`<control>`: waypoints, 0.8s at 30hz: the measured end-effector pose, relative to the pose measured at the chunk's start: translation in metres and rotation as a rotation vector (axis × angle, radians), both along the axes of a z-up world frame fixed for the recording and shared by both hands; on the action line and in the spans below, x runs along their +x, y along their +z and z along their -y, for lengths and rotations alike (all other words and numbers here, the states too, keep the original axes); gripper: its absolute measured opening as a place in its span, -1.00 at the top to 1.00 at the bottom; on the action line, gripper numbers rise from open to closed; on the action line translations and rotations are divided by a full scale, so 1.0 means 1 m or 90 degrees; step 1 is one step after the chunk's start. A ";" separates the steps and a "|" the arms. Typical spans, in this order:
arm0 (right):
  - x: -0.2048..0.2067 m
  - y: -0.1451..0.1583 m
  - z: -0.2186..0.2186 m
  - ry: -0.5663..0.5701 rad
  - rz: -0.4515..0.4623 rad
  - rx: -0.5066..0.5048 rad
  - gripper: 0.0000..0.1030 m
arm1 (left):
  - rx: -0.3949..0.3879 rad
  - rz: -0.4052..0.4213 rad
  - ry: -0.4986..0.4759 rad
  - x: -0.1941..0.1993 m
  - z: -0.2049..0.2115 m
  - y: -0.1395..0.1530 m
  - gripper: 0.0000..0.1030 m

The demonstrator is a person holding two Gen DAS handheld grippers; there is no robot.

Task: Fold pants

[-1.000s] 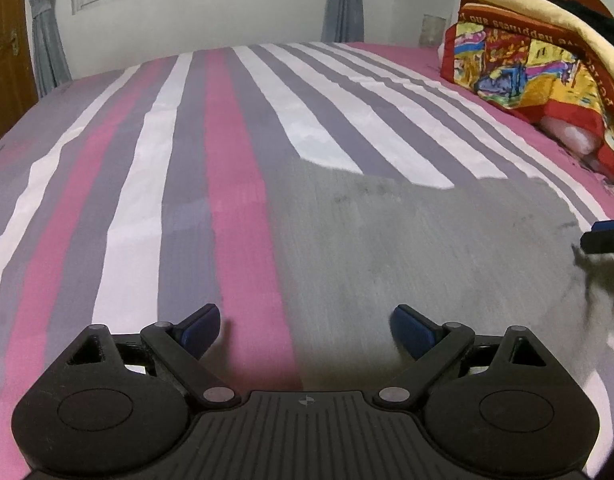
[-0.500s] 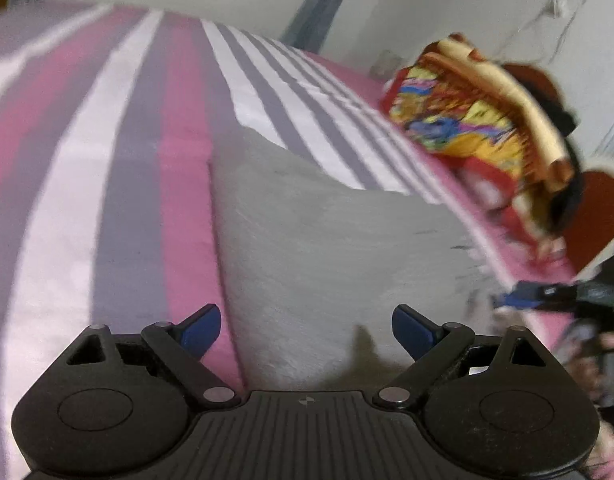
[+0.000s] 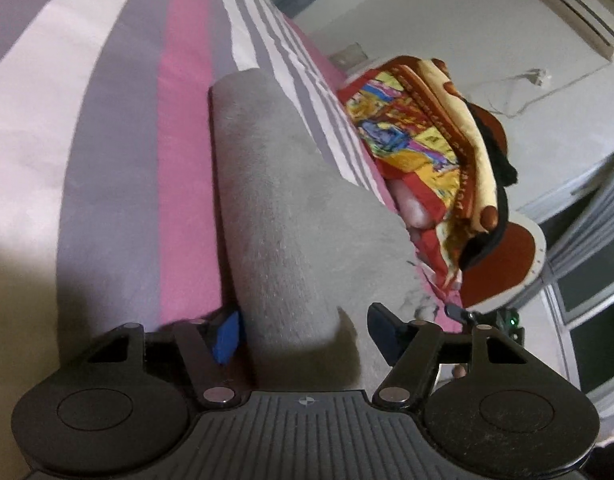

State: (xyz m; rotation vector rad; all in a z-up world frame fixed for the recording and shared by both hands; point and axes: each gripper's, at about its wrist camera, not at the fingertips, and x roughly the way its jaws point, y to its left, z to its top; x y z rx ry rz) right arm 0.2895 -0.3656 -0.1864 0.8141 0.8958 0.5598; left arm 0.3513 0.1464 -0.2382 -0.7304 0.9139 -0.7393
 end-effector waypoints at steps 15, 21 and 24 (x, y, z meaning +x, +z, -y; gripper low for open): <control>0.005 0.035 -0.032 0.033 0.107 -0.102 0.24 | 0.030 0.028 0.019 -0.002 0.006 0.009 -0.32; -0.005 0.064 -0.049 0.056 0.178 -0.205 0.80 | 0.040 0.025 0.028 -0.007 0.008 0.013 -0.32; -0.001 0.049 -0.041 0.014 0.130 -0.222 0.82 | 0.035 0.025 0.029 -0.008 0.006 0.012 -0.32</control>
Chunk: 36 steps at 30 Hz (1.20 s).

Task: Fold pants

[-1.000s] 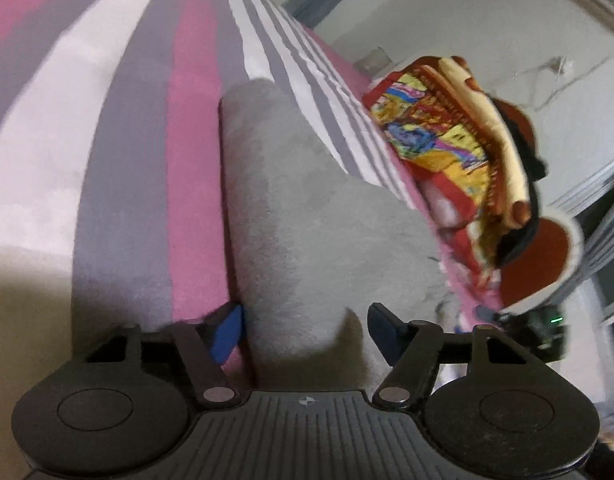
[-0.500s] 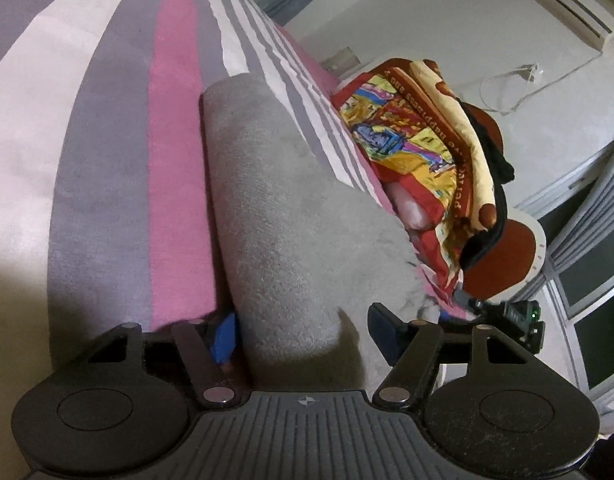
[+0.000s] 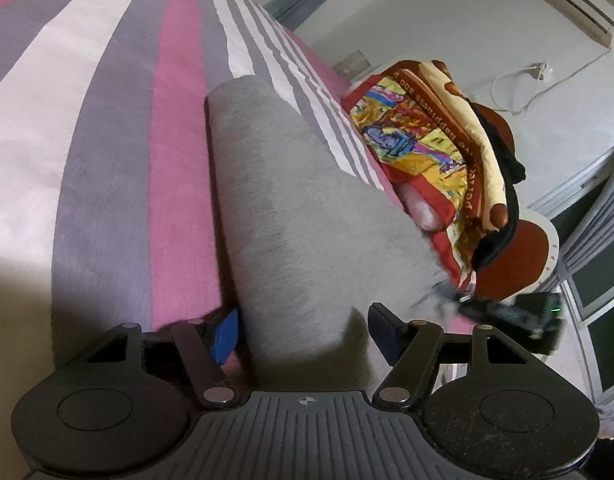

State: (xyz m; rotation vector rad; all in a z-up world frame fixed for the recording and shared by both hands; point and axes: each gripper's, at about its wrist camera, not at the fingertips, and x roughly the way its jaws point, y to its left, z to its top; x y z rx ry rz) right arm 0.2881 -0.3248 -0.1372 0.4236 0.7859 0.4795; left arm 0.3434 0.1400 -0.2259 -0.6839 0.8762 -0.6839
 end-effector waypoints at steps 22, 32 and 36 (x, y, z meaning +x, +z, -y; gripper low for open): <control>0.032 -0.057 0.035 0.065 -0.110 0.233 -0.33 | -0.084 -0.010 -0.055 0.033 -0.004 -0.024 -0.09; 0.054 -0.054 0.017 0.110 -0.112 0.191 -0.02 | -0.105 -0.004 -0.064 0.048 0.004 -0.036 0.41; 0.052 -0.042 0.021 0.117 -0.105 0.211 0.16 | -0.115 0.021 -0.054 0.045 0.002 -0.026 0.48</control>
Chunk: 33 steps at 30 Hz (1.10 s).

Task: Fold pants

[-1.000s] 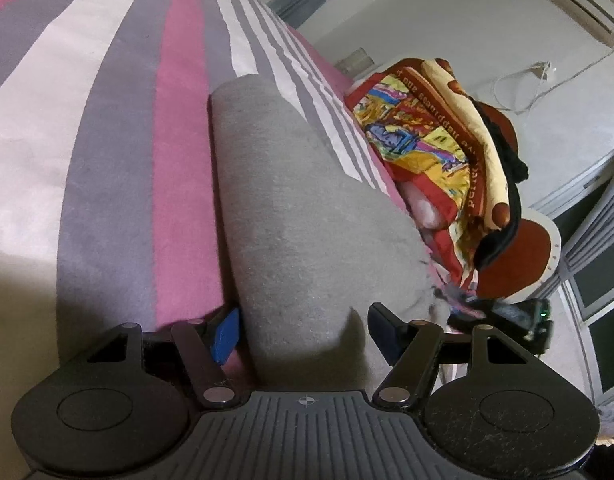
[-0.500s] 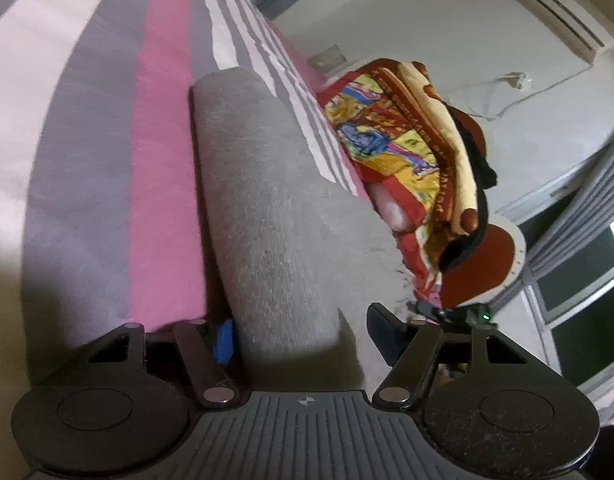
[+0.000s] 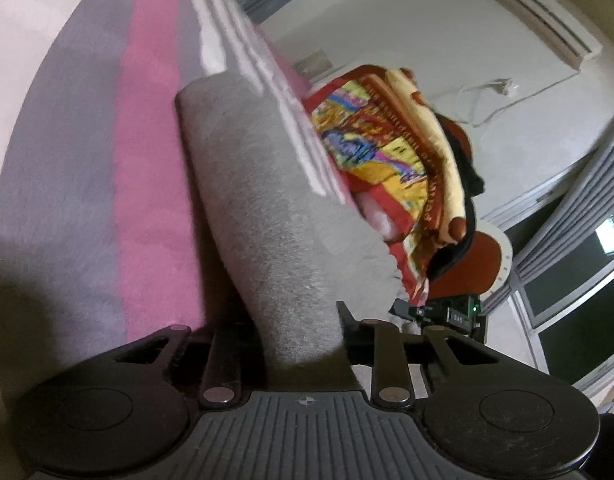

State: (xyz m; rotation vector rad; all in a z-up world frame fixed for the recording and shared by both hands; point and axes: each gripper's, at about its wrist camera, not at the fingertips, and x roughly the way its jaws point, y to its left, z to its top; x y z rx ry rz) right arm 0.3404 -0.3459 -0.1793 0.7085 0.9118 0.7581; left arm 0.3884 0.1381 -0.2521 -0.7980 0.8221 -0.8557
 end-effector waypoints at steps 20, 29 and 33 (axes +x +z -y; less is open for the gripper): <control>0.174 0.089 -0.077 0.054 0.166 -0.027 0.18 | 0.035 0.120 0.090 0.168 -0.055 0.092 0.50; 0.217 0.002 -0.096 0.006 0.014 -0.177 -0.15 | 0.115 0.008 0.118 0.212 -0.051 0.012 0.25; 0.195 0.011 -0.084 -0.037 0.046 -0.171 -0.35 | 0.151 0.043 0.131 0.188 -0.051 0.029 0.03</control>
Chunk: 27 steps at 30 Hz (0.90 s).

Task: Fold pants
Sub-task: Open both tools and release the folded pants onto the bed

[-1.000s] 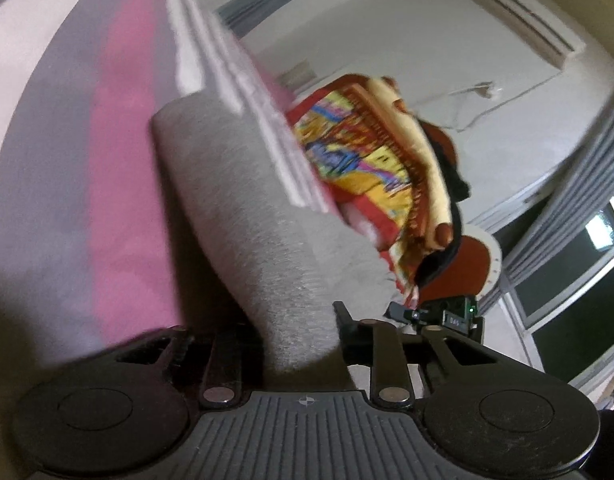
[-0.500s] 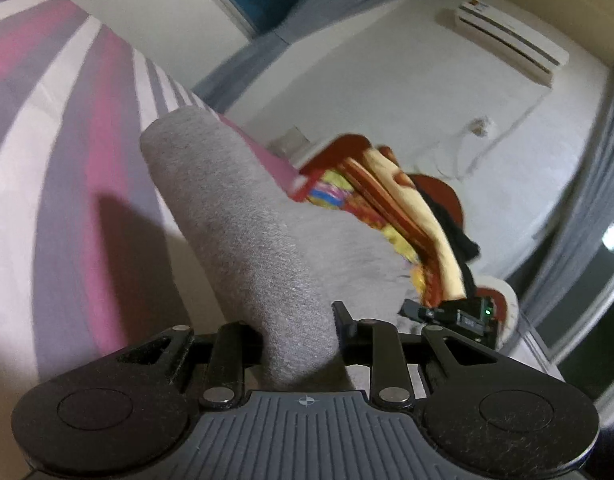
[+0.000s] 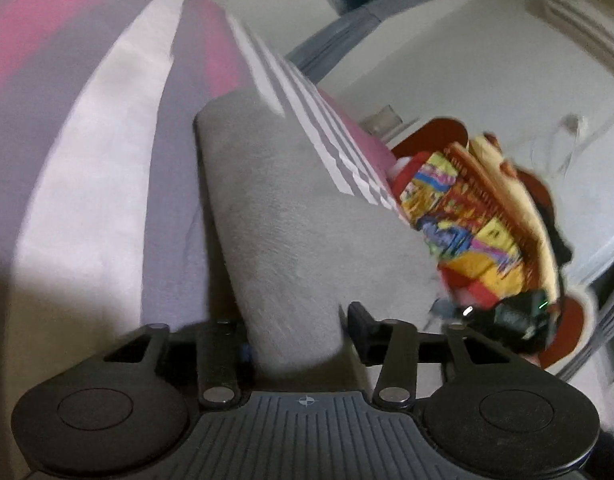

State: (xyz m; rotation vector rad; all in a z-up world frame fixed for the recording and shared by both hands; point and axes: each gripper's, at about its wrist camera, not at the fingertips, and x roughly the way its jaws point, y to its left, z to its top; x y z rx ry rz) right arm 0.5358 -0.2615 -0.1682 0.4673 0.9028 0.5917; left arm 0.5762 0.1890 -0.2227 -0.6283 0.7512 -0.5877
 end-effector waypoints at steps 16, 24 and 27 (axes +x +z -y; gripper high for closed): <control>-0.098 0.048 0.001 -0.061 0.076 -0.177 -1.00 | 0.284 0.054 0.144 -0.099 0.018 0.059 -0.84; -0.233 0.109 0.018 -0.106 0.209 -0.216 -1.00 | 0.336 0.089 0.206 -0.239 0.017 0.114 -1.00; -0.283 0.124 0.011 -0.131 0.211 -0.229 -1.00 | 0.330 0.089 0.201 -0.295 0.024 0.135 -1.00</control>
